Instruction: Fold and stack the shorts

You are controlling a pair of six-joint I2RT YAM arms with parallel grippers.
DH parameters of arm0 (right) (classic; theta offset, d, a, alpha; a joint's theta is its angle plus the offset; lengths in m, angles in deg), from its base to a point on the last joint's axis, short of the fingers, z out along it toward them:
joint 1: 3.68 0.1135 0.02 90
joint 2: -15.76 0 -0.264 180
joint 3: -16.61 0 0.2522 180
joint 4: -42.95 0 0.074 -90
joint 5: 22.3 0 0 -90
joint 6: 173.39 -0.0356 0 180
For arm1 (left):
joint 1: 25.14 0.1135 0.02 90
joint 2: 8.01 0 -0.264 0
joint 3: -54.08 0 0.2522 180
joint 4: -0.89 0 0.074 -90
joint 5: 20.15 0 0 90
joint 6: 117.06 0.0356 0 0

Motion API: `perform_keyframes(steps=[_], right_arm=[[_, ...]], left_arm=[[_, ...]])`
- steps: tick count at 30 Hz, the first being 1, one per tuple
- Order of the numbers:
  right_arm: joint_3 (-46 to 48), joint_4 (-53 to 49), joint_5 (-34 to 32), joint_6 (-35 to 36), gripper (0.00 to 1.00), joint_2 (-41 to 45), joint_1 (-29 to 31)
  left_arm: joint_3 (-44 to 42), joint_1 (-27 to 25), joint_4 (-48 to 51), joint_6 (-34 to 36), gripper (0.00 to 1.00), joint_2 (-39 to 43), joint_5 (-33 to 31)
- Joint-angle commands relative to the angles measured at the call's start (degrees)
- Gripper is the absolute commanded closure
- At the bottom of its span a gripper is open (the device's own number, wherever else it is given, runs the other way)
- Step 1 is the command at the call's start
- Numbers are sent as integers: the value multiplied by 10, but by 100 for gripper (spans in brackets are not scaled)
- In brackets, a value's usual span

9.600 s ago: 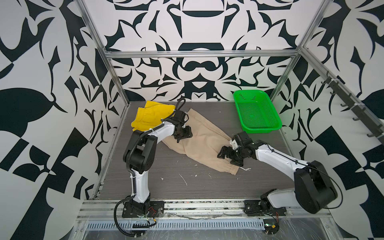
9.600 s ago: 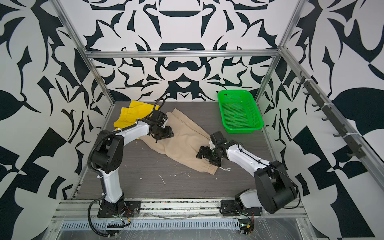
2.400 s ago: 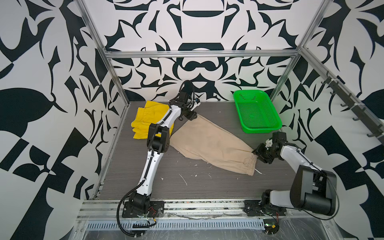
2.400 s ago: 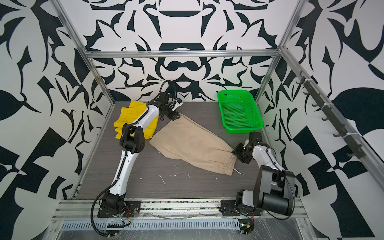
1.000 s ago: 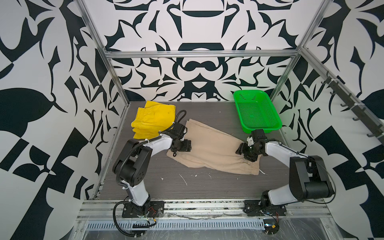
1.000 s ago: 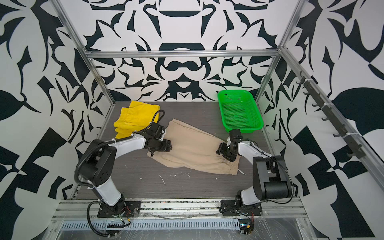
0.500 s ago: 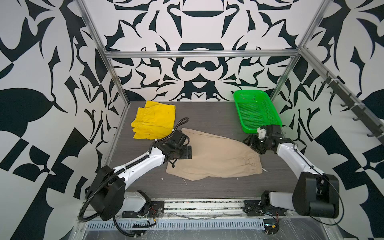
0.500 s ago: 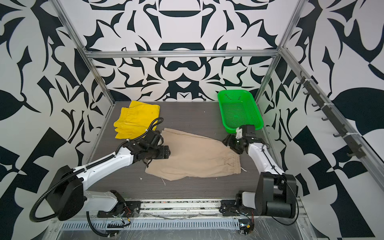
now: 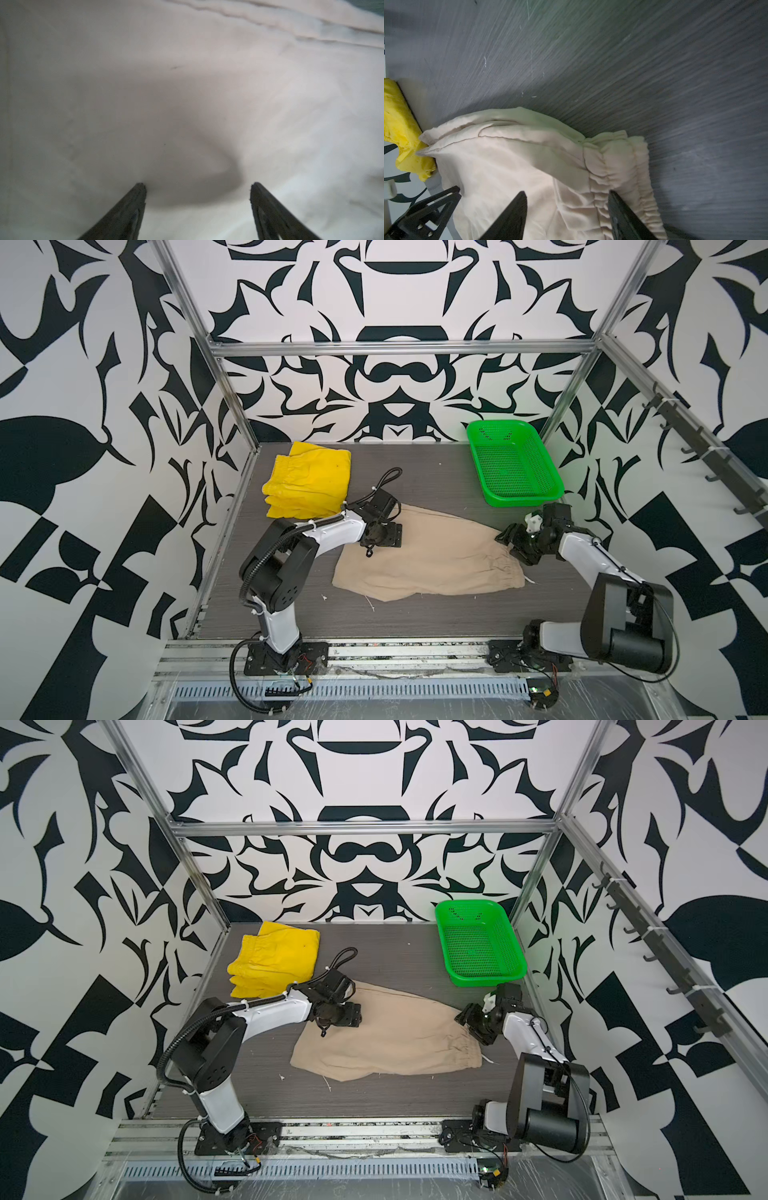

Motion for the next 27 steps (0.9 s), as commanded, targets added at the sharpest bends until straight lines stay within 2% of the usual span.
perform_keyframes(steps=[1,5,10,16,19,22,24,27], right_arm=[[2,10,7,11,34,-3,2],[5,30,19,8,35,-23,9],[5,58,13,-6,34,-55,56],[-2,82,21,-26,34,-51,100],[-21,69,28,-21,34,-15,100],[-50,38,0,3,33,20,92],[-66,15,-8,11,33,33,65],[-73,2,30,14,32,35,-4]], left_arm=[[-41,12,-15,-28,17,17,4],[-119,19,-49,-71,17,44,8],[-214,19,-89,-138,17,82,13],[-286,18,-63,-177,17,180,-18],[-276,18,-11,-172,17,243,-43],[-228,15,43,-137,17,284,-74],[-186,10,54,-99,17,290,-81],[-115,-10,50,-31,17,270,-80]])
